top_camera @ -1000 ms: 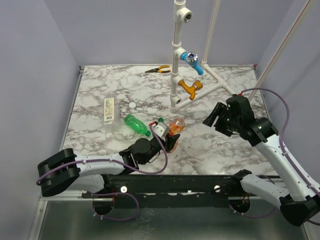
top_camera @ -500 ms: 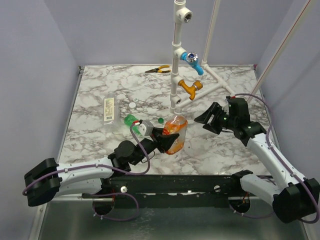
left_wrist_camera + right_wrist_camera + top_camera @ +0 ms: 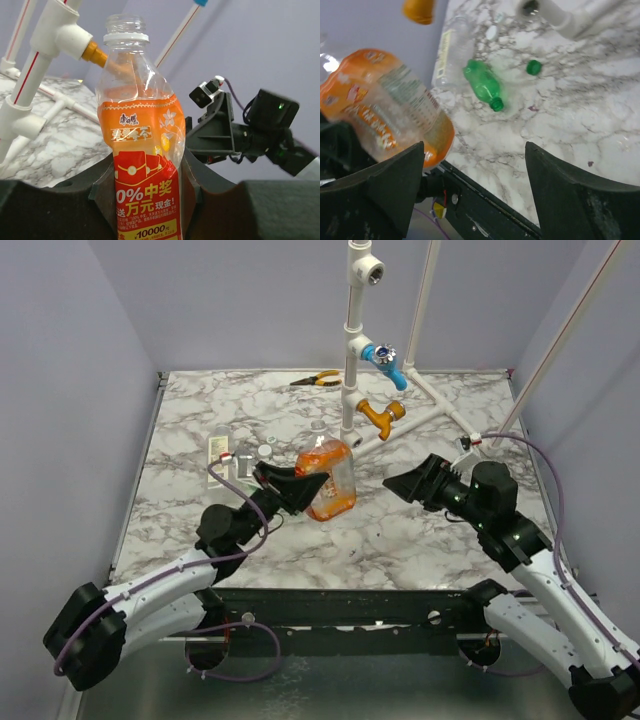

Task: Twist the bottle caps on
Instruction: Adjust the plastic bottle.

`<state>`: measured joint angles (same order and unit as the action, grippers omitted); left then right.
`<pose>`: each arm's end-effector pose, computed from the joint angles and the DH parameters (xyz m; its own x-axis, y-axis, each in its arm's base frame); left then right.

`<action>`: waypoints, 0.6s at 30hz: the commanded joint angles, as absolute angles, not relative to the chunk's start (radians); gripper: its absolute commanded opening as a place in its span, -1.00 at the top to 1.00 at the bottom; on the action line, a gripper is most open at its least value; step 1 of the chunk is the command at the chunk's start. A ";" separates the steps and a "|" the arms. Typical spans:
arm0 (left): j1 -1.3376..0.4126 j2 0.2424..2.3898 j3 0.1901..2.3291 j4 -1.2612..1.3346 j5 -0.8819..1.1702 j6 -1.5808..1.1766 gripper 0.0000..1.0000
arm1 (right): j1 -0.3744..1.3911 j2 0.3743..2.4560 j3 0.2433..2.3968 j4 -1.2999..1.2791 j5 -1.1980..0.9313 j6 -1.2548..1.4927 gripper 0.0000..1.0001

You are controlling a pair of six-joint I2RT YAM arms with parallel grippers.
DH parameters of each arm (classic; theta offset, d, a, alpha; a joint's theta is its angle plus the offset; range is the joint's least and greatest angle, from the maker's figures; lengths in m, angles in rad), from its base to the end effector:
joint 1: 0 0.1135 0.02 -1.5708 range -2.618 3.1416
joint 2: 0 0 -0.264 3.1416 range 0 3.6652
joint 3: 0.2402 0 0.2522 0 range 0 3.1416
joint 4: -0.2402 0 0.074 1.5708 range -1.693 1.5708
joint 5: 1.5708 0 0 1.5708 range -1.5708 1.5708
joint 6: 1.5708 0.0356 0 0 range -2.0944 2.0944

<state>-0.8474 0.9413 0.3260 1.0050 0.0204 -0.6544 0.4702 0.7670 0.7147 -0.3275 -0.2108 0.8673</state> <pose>0.1322 -0.1509 0.2761 -0.2642 -0.6201 -0.7386 0.7576 0.3405 -0.5569 0.1560 0.0876 0.3035 -0.6838 0.4890 -0.5416 -0.1466 0.6350 0.7584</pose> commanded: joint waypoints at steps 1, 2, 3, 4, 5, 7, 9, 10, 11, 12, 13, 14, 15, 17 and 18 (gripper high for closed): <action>-0.630 0.933 0.366 1.020 0.408 -0.957 1.00 | 0.476 0.713 0.666 -0.109 -0.369 0.699 -0.74; -0.600 0.948 0.372 1.042 0.468 -0.996 1.00 | 0.476 0.719 0.669 -0.072 -0.426 0.678 -0.76; -0.568 0.970 0.377 1.079 0.516 -1.044 1.00 | 0.477 0.732 0.676 -0.038 -0.474 0.662 -0.78; -0.547 0.990 0.384 1.120 0.568 -1.089 1.00 | 0.477 0.747 0.681 -0.014 -0.510 0.652 -0.80; -0.529 1.017 0.386 1.168 0.599 -1.132 1.00 | 0.477 0.767 0.693 0.004 -0.544 0.632 -0.81; -0.508 1.069 0.382 1.318 0.652 -1.232 1.00 | 0.479 0.801 0.710 0.039 -0.573 0.607 -0.83; -0.499 1.127 0.387 1.442 0.688 -1.320 1.00 | 0.479 0.833 0.716 0.079 -0.621 0.593 -0.86; -0.497 1.154 0.396 1.489 0.703 -1.355 1.00 | 0.479 0.856 0.725 0.097 -0.654 0.594 -0.86; -0.497 1.188 0.398 1.534 0.708 -1.388 1.00 | 0.483 0.873 0.731 0.114 -0.675 0.594 -0.86; -0.497 1.218 0.400 1.606 0.710 -1.429 1.00 | 0.489 0.898 0.743 0.118 -0.686 0.591 -0.86; -0.496 1.252 0.403 1.655 0.712 -1.459 1.00 | 0.500 0.913 0.752 0.121 -0.689 0.588 -0.85; -0.498 1.264 0.415 1.656 0.722 -1.463 1.00 | 0.510 0.928 0.756 0.129 -0.691 0.588 -0.85; -0.504 1.271 0.424 1.655 0.734 -1.456 1.00 | 0.519 0.936 0.758 0.146 -0.700 0.594 -0.84; -0.505 1.280 0.421 1.656 0.724 -1.454 1.00 | 0.532 0.958 0.761 0.177 -0.710 0.619 -0.81; -0.506 1.283 0.422 1.655 0.720 -1.450 1.00 | 0.545 0.971 0.760 0.198 -0.712 0.636 -0.76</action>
<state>-0.5041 1.2728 0.3962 1.4361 0.6678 -1.3788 0.5121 0.9424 0.7273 0.0860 -0.6365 0.6262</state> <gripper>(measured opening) 0.409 0.909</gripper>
